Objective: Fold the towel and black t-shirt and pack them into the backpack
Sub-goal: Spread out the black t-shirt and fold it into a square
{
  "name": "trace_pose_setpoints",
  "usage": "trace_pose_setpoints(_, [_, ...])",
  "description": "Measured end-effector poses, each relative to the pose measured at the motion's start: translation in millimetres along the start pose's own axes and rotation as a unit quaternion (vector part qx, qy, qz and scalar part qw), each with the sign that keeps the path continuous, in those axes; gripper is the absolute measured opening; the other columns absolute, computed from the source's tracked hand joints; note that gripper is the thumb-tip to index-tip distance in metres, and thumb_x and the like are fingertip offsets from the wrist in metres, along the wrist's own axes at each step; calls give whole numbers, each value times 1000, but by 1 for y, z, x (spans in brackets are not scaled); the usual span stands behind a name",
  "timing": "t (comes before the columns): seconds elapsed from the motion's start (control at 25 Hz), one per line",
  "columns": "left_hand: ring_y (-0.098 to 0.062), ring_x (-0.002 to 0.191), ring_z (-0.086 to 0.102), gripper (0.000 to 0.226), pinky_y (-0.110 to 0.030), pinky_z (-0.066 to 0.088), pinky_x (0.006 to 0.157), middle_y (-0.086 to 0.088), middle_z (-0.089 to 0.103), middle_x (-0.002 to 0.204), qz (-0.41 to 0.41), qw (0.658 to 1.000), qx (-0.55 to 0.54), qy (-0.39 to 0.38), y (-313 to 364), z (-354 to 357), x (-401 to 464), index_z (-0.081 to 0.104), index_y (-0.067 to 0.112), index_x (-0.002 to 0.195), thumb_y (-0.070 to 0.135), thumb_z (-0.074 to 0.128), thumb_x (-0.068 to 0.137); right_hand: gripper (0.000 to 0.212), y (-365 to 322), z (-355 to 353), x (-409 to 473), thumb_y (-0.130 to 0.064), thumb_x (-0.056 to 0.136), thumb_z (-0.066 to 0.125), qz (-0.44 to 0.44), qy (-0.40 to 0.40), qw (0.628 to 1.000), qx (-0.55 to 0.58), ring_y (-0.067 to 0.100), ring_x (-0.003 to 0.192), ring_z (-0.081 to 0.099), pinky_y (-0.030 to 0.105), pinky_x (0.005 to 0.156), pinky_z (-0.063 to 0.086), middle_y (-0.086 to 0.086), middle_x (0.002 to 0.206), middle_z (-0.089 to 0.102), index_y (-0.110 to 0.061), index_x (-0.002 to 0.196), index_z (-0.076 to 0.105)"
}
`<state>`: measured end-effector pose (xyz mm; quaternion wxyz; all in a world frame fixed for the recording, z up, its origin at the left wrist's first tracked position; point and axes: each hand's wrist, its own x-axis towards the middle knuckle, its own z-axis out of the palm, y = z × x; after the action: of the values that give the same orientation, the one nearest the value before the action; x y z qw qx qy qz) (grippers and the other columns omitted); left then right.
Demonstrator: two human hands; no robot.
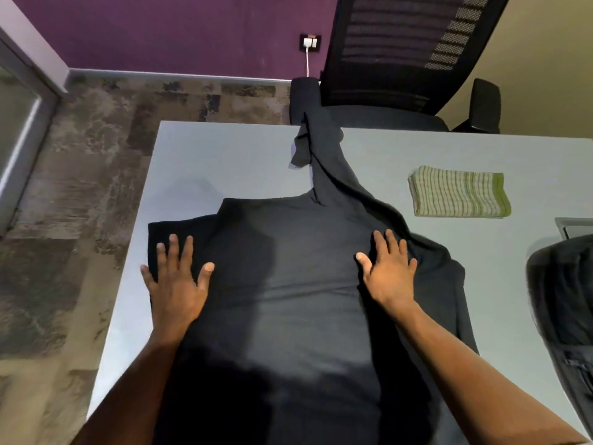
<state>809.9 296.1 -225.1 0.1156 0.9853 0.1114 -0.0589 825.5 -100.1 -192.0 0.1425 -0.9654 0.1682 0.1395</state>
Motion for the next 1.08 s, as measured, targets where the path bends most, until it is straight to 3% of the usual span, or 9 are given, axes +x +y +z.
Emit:
trace_pose_setpoints(0.08, [-25,155,5,72,-61,2,120,-4,13,168,11,1000,-25,11,-13,-6,7,24,24,158,62,18,97,47,-3,-12,-2,-48,100,44,-11,56,998,-15,41,125,46,53,94,45,15,140,48,-10,127,51])
trace_pose_setpoints(0.2, [-26,155,9,57,-63,2,120,-7,19,166,-24,995,-80,48,-5,-13,16,30,18,156,44,31,106,30,-26,-39,18,-36,99,53,-90,134,984,70,38,97,57,39,68,42,13,116,53,-9,112,52])
trace_pose_setpoints(0.36, [-29,155,2,58,-66,-6,116,-6,15,167,-65,993,-97,22,40,-8,33,29,25,156,48,36,104,53,-63,-57,74,-36,93,65,-105,75,987,91,38,107,57,46,85,47,14,133,49,-14,135,43])
trace_pose_setpoints(0.44, [-28,155,-3,59,-66,-9,115,-3,10,168,-76,993,-90,12,42,-2,41,26,28,157,53,33,103,36,-66,-56,102,-28,94,62,-97,59,993,42,41,105,60,42,81,47,18,121,59,-9,123,54])
trace_pose_setpoints(0.52, [-28,155,-4,58,-64,-10,117,-2,8,168,-79,993,-81,21,33,-1,47,24,30,157,53,30,104,21,-57,-62,121,-19,95,53,-52,113,991,49,43,98,62,40,76,46,23,108,64,-3,107,58])
trace_pose_setpoints(0.76, [-24,155,-6,54,-57,-13,118,1,7,169,-84,990,-115,13,23,-8,58,24,31,158,49,21,107,31,-29,-75,132,-1,87,43,86,230,947,206,37,108,56,36,84,37,22,121,56,3,117,51])
trace_pose_setpoints(0.88, [-22,155,-5,53,-55,-13,120,2,8,168,-74,988,-136,9,15,-11,67,27,31,157,47,20,108,43,-57,-67,116,-8,87,49,-69,249,946,197,32,113,53,39,96,42,17,130,49,-4,130,47])
trace_pose_setpoints(0.96, [-22,155,-4,52,-53,-12,120,3,9,168,-67,988,-140,5,12,-11,68,27,30,157,45,20,108,49,-71,-41,105,-20,90,54,-234,167,953,95,33,128,47,47,109,38,13,142,47,-10,137,46])
trace_pose_setpoints(1.08, [-21,155,-2,52,-50,-10,121,2,10,168,-45,990,-131,12,5,-13,66,26,28,158,42,19,109,62,-62,-2,105,-44,101,46,-241,38,968,-51,30,153,14,53,122,11,5,166,20,-20,156,30])
